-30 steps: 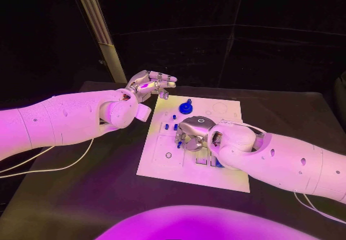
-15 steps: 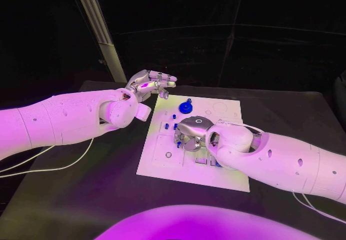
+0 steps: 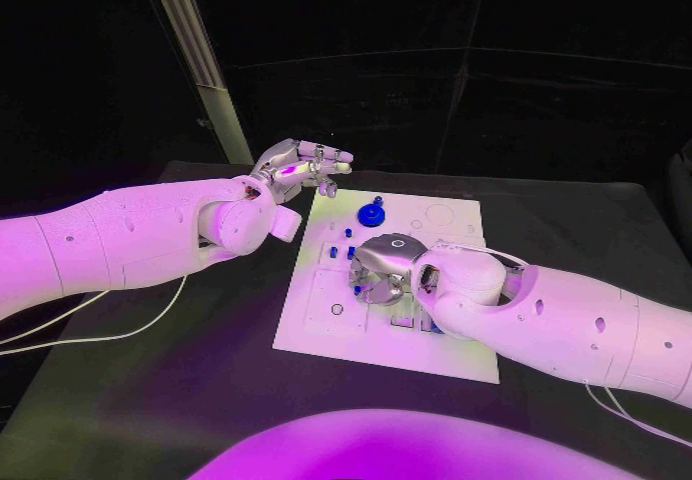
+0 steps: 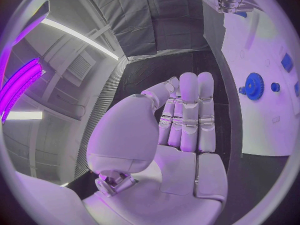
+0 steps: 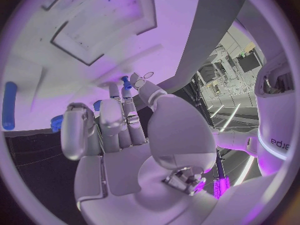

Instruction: Assemble the parts on the task board

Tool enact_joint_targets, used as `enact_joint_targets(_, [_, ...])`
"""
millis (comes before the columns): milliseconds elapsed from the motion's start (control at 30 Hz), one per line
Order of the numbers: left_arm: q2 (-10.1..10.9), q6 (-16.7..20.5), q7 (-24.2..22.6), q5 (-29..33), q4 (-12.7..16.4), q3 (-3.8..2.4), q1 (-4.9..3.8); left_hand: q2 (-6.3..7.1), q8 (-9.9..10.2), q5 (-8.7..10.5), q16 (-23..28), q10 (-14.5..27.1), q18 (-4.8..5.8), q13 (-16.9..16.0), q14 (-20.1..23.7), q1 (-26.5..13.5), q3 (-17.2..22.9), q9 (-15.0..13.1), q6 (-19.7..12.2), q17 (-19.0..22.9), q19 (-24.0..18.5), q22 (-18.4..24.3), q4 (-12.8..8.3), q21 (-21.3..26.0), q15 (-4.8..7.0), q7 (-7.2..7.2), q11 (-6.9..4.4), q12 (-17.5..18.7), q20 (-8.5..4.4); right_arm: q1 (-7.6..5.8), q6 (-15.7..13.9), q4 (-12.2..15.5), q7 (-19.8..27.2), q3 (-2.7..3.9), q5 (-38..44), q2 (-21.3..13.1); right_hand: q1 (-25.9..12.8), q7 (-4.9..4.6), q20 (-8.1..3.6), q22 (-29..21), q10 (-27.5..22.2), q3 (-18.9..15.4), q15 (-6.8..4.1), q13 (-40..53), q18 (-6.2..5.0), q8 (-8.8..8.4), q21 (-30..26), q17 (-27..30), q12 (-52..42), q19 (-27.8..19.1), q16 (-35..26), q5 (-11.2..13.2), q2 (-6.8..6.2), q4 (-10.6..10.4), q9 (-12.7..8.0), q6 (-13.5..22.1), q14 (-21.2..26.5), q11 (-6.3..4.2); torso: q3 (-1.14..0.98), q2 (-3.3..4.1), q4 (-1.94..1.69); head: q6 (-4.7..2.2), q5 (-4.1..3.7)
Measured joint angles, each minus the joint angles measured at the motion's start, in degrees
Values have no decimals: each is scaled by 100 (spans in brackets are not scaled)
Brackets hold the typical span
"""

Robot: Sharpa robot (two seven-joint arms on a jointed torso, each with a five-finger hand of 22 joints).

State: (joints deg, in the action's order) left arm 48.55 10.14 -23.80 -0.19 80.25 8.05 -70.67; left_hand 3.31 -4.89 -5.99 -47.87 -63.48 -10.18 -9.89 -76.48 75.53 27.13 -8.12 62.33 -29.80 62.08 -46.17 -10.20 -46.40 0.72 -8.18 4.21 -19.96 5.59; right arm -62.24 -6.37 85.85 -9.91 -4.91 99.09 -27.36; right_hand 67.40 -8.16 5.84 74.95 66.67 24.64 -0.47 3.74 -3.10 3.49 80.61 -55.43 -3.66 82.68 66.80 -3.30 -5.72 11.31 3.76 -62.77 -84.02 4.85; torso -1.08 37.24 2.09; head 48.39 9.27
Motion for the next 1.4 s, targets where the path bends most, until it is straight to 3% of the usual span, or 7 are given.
enact_joint_targets(200, [0, -1, 6, 0, -8, 0, 0, 0, 0, 0, 0, 0, 0, -4, 0, 0, 0, 0, 0, 0, 0, 0, 0, 0, 0, 0, 0, 0, 0, 0, -137, 5, 61, -2, -88, -30, 46, -50, 79, -6, -314, -260, 78, 0, 0, 0, -195, 245, 0, -122, -148, 0, -46, -9, -12, 531, 40, 69, 0, -2, 0, -4, -1])
enact_joint_targets(433, [3, -1, 13, 0, -13, 0, -1, 0, 0, 0, 0, 0, 0, -6, 0, 0, 0, 1, 0, 0, 0, 0, 0, 0, 0, 0, 0, 0, 0, 0, -542, 128, 160, -3, -183, -242, 67, -67, 79, -78, -343, -330, 78, 10, 0, 0, -246, 322, 0, -162, -206, 0, -67, -19, -9, 554, 40, 58, -1, -3, 2, -29, -10])
enact_joint_targets(600, [7, -2, 17, 1, -17, 0, -1, 0, 0, 0, 0, 0, 0, -6, 0, 0, 0, 1, 0, 0, 0, 0, 0, 0, 0, 0, 0, 0, 0, -11, -887, 464, 225, -3, -303, -693, 124, -67, 79, -77, -340, -350, 78, 25, 0, 0, -246, 322, 0, -162, -212, 0, -12, -7, -1, 554, 40, 57, -1, -10, 7, -71, -49])
enact_joint_targets(733, [9, -3, 21, 1, -17, 0, -1, 0, 0, 0, 0, 0, 0, -5, 0, 0, 0, 1, 0, -1, 0, 0, 0, 0, 0, 0, 0, 0, 0, -203, -1004, 690, 219, -2, -460, -1140, 123, -67, 79, -83, -308, -403, 78, 25, 0, -1, -277, 352, 0, -162, -212, 0, -15, -26, -1, 554, 40, 49, 1, -13, 8, -115, -109])
enact_joint_targets(867, [14, -5, 24, 1, -9, 0, -1, 0, 0, 0, 0, 0, 1, -5, 0, 0, 0, 1, 0, -1, 0, 0, 0, 0, 0, 0, 0, 0, 0, -391, -1017, 820, 155, 9, -590, -1486, 201, -52, 85, -298, -429, -578, 120, 7, -95, -1, -462, 558, 0, -285, -357, 17, -92, -62, -1, 568, 82, 84, 5, -15, 10, -166, -150])
enact_joint_targets(1100, [16, -13, 27, 1, -6, 0, -1, 0, 0, 0, 0, 0, 0, -5, 0, 0, 0, 1, 0, -1, 0, 0, 0, 0, 0, 0, 0, 0, 0, -522, -913, 866, -34, 8, -655, -1851, 434, 141, 99, -684, -889, -1065, 160, -17, -181, -1, -798, 922, 0, -471, -612, 29, -360, -422, -1, 612, 122, 132, 4, -16, 25, -231, -177])
enact_joint_targets(1400, [11, -26, 30, 1, -12, 1, -1, 0, 0, 0, 0, 0, 0, -4, 0, 0, 0, 2, 0, -1, 0, 0, 0, 0, 0, 0, 0, 0, 0, -546, -595, 614, -219, 5, -633, -1791, 680, 159, 99, -717, -937, -1156, 160, -15, -181, -1, -840, 960, 0, -470, -643, 29, -330, -739, 3, 593, 122, 139, 4, -9, 8, -258, -205])
